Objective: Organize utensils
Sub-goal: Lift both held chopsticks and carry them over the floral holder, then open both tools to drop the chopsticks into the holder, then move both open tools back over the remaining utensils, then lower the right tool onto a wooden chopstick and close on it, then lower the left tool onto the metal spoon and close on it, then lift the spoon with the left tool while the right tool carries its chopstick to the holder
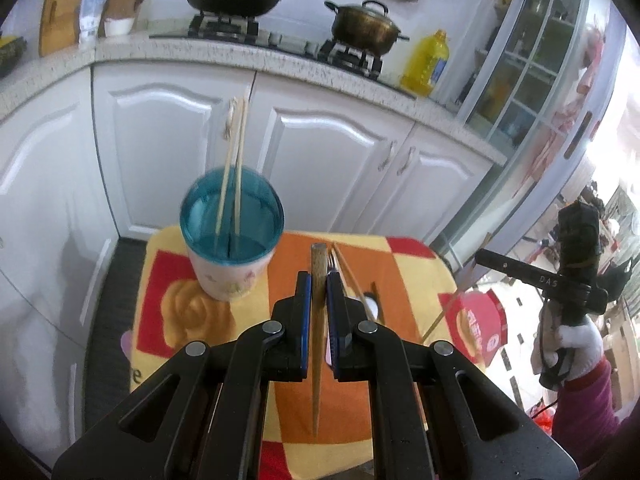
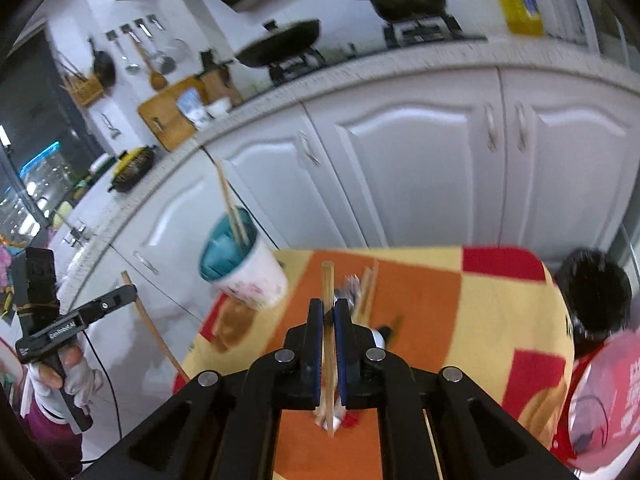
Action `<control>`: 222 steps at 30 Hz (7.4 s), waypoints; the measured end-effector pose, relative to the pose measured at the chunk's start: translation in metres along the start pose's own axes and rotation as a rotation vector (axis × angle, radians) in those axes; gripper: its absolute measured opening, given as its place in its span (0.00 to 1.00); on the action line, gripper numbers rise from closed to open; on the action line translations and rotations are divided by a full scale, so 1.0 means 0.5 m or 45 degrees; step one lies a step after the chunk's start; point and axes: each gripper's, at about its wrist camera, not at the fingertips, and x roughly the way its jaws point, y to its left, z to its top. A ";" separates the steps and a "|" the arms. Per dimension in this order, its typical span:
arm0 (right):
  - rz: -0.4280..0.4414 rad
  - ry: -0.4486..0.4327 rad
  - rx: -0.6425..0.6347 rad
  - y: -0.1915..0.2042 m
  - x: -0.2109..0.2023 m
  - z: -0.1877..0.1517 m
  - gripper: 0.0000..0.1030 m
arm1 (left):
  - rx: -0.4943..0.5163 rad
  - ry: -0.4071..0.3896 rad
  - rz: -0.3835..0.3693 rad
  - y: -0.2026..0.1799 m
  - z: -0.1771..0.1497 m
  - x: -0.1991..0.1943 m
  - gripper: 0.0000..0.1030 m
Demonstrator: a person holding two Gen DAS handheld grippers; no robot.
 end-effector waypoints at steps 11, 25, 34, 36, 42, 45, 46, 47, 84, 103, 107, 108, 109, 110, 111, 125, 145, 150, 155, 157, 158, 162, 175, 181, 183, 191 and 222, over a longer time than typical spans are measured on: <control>0.092 -0.169 -0.215 0.156 -0.005 0.175 0.05 | -0.014 -0.245 0.084 0.043 0.150 -0.095 0.06; 0.124 -0.116 -0.310 0.257 0.204 0.301 0.05 | -0.005 -0.377 0.299 0.107 0.326 0.003 0.06; 0.125 0.088 -0.269 0.214 0.370 0.254 0.05 | -0.014 -0.246 0.403 0.163 0.287 0.157 0.06; 0.138 0.128 -0.236 0.203 0.396 0.243 0.05 | -0.021 -0.206 0.399 0.168 0.272 0.181 0.06; 0.121 0.153 -0.179 0.179 0.411 0.227 0.05 | -0.045 -0.138 0.397 0.181 0.238 0.223 0.06; 0.121 0.155 -0.145 0.168 0.402 0.219 0.07 | -0.059 -0.133 0.378 0.182 0.233 0.221 0.06; 0.121 0.152 -0.136 0.163 0.396 0.215 0.08 | -0.063 -0.129 0.375 0.183 0.232 0.220 0.07; 0.119 0.149 -0.130 0.160 0.392 0.210 0.08 | -0.065 -0.125 0.375 0.182 0.230 0.219 0.07; -0.187 0.033 -0.075 0.093 0.157 0.018 0.41 | 0.062 -0.104 0.418 -0.012 0.029 0.153 0.42; -0.334 0.075 0.049 -0.029 0.082 -0.070 0.43 | 0.126 -0.016 0.352 -0.111 -0.024 0.203 0.43; -0.349 0.121 0.080 -0.055 0.090 -0.094 0.45 | 0.090 0.006 0.331 -0.104 -0.030 0.211 0.43; -0.351 0.132 0.081 -0.058 0.092 -0.100 0.45 | 0.078 0.016 0.331 -0.099 -0.032 0.215 0.43; -0.352 0.141 0.081 -0.062 0.095 -0.105 0.45 | 0.065 0.033 0.330 -0.093 -0.035 0.219 0.43; -0.351 0.155 0.084 -0.067 0.101 -0.111 0.45 | 0.058 0.043 0.330 -0.090 -0.038 0.223 0.43; -0.347 0.162 0.092 -0.070 0.104 -0.116 0.45 | 0.051 0.053 0.330 -0.087 -0.043 0.226 0.43; -0.179 0.247 0.175 -0.105 0.202 -0.110 0.45 | 0.036 0.203 0.258 -0.072 -0.089 0.305 0.43; 0.000 0.439 0.279 -0.185 0.436 -0.064 0.12 | 0.038 0.306 0.218 -0.051 -0.082 0.427 0.43; 0.084 0.394 0.319 -0.197 0.393 -0.073 0.06 | 0.058 0.326 0.224 -0.050 -0.077 0.460 0.43; 0.097 0.327 0.361 -0.224 0.300 -0.094 0.06 | 0.065 0.350 0.219 -0.046 -0.072 0.511 0.43; 0.075 0.335 0.360 -0.235 0.277 -0.110 0.06 | 0.068 0.349 0.217 -0.045 -0.068 0.526 0.43; 0.068 0.344 0.362 -0.241 0.272 -0.116 0.06 | 0.073 0.348 0.216 -0.045 -0.065 0.536 0.43; 0.046 0.369 0.399 -0.275 0.253 -0.144 0.06 | 0.114 0.347 0.193 -0.050 -0.060 0.564 0.43; -0.045 0.379 0.472 -0.322 0.274 -0.145 0.08 | 0.063 0.416 0.133 -0.041 -0.055 0.600 0.10; -0.062 0.361 0.421 -0.315 0.294 -0.129 0.08 | 0.014 0.426 0.106 -0.026 -0.065 0.564 0.05; -0.071 0.380 0.372 -0.300 0.297 -0.127 0.08 | 0.038 0.424 0.113 -0.026 -0.076 0.542 0.05; -0.005 0.489 0.258 -0.236 0.281 -0.182 0.07 | 0.021 0.463 0.110 0.000 -0.140 0.453 0.04; -0.070 0.280 0.135 -0.164 0.153 -0.109 0.06 | 0.126 0.394 0.057 -0.023 -0.123 0.390 0.02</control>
